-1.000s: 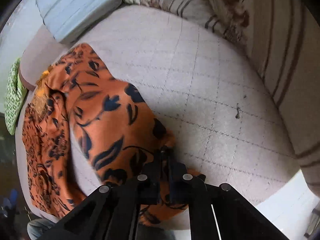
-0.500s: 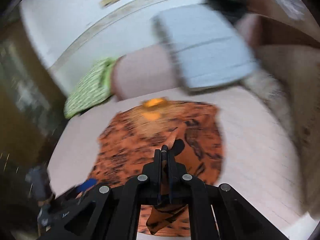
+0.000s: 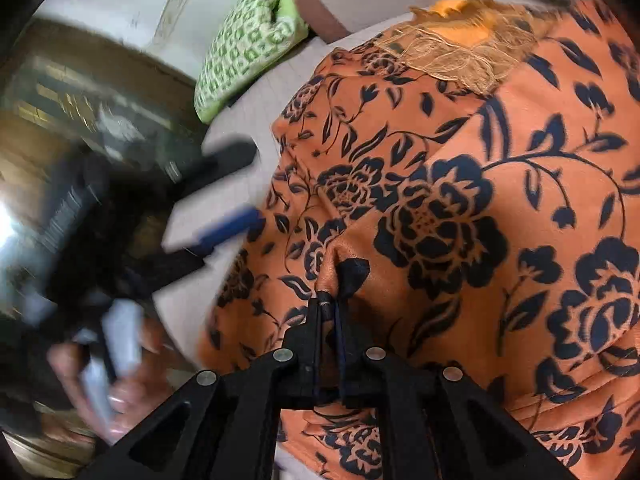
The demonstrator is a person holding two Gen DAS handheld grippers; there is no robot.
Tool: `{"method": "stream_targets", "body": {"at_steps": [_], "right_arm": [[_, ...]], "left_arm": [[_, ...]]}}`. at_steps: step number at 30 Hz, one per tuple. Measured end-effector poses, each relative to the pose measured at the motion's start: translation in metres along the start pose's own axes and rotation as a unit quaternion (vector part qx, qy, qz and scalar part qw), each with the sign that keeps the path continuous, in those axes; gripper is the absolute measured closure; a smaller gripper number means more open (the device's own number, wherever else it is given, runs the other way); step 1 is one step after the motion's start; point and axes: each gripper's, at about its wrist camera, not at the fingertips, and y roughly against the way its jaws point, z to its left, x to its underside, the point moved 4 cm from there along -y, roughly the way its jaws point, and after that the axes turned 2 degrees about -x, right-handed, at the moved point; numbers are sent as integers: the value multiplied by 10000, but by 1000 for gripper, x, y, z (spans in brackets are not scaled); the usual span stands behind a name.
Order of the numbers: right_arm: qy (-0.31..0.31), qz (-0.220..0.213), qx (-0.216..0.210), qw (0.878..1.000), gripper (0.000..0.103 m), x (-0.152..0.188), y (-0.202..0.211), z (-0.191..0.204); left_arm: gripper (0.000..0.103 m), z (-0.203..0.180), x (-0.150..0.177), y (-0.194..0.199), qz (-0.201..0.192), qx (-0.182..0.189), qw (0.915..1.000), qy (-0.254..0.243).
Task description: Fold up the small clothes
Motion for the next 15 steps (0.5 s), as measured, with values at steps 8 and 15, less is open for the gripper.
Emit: {"method": "stream_targets", "body": {"at_steps": [8,15], "right_arm": [[-231,-870,-407,9951,37,-30,85,-16],[-654,-1512,1102,9802,38,-64,130,-46]], "left_arm": [[23,-2,8,-6,125,-94,9999,-35],[23,4,37,-39,748,-1155,9894,-458]]}}
